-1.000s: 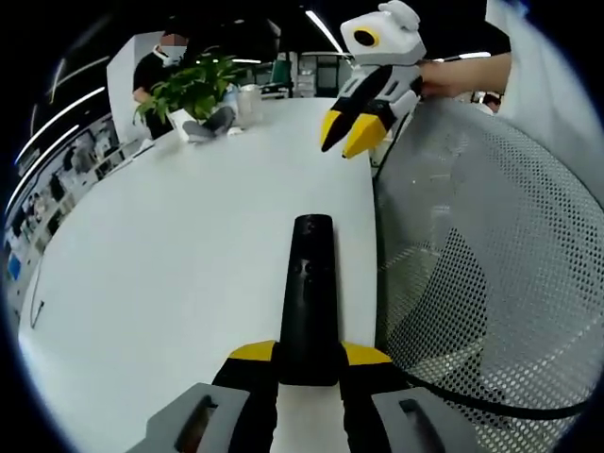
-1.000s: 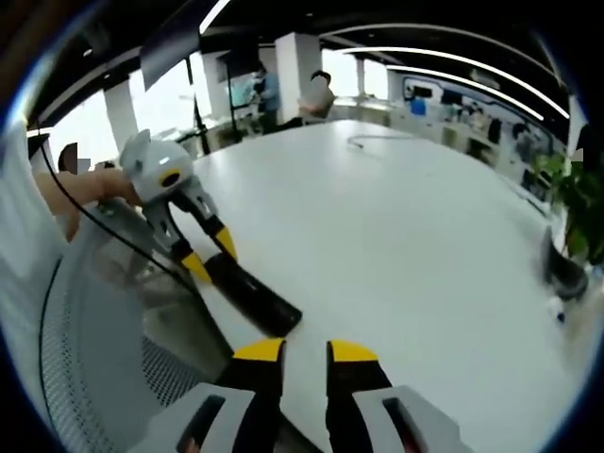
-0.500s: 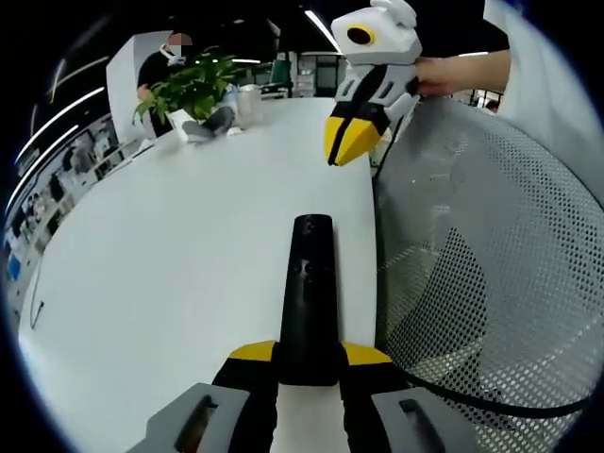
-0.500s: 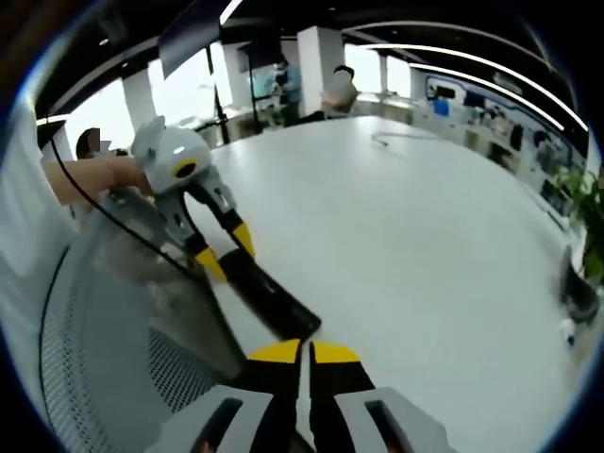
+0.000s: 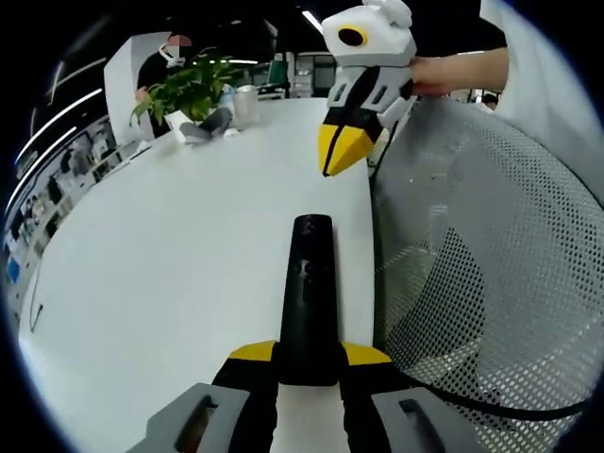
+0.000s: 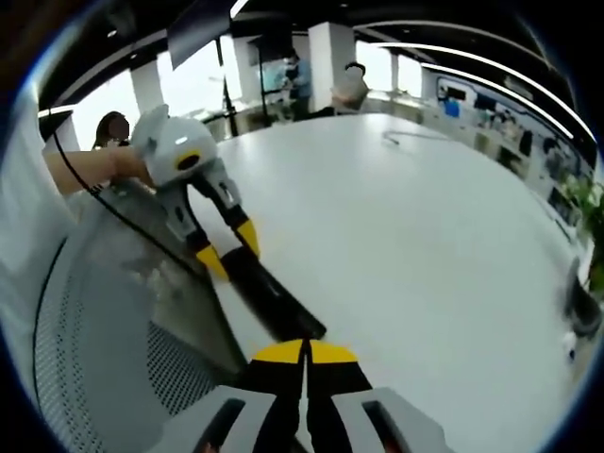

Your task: Press the specified remote control buttons in sequence, fully releasing each button before pressing the next.

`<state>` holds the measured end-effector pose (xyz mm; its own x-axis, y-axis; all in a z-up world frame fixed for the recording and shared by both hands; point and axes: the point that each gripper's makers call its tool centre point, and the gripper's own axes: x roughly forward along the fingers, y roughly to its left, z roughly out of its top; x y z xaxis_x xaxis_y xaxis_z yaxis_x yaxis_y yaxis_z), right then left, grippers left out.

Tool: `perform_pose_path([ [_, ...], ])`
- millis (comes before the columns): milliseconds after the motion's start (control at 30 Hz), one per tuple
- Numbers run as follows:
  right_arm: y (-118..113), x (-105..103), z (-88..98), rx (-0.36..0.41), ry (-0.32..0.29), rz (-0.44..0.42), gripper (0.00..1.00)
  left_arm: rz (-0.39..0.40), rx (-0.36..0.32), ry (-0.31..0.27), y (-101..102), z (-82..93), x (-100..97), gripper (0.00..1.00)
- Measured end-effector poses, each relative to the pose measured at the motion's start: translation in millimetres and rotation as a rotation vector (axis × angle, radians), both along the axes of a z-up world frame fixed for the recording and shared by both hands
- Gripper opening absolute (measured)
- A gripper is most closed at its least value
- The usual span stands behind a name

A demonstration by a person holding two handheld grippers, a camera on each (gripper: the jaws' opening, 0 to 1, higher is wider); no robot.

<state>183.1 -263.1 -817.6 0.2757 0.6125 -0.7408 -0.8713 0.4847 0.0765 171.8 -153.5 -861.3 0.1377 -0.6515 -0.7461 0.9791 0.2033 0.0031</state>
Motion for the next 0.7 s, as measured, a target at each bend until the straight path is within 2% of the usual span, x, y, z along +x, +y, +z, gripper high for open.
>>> perform_pose_path([
  [267,3,-3,-11.7,-0.069,0.007,0.059,0.00,-0.028,0.003,-0.003,-1,-0.5,-0.4,0.24],
  [400,2,-4,-19.5,-0.114,0.004,0.094,0.00,-0.037,-0.015,-0.001,0,-0.5,-0.5,0.24],
  [700,6,-3,-28.8,-0.156,0.020,0.142,0.00,-0.074,0.017,0.007,-2,-1.0,-1.4,0.24],
])
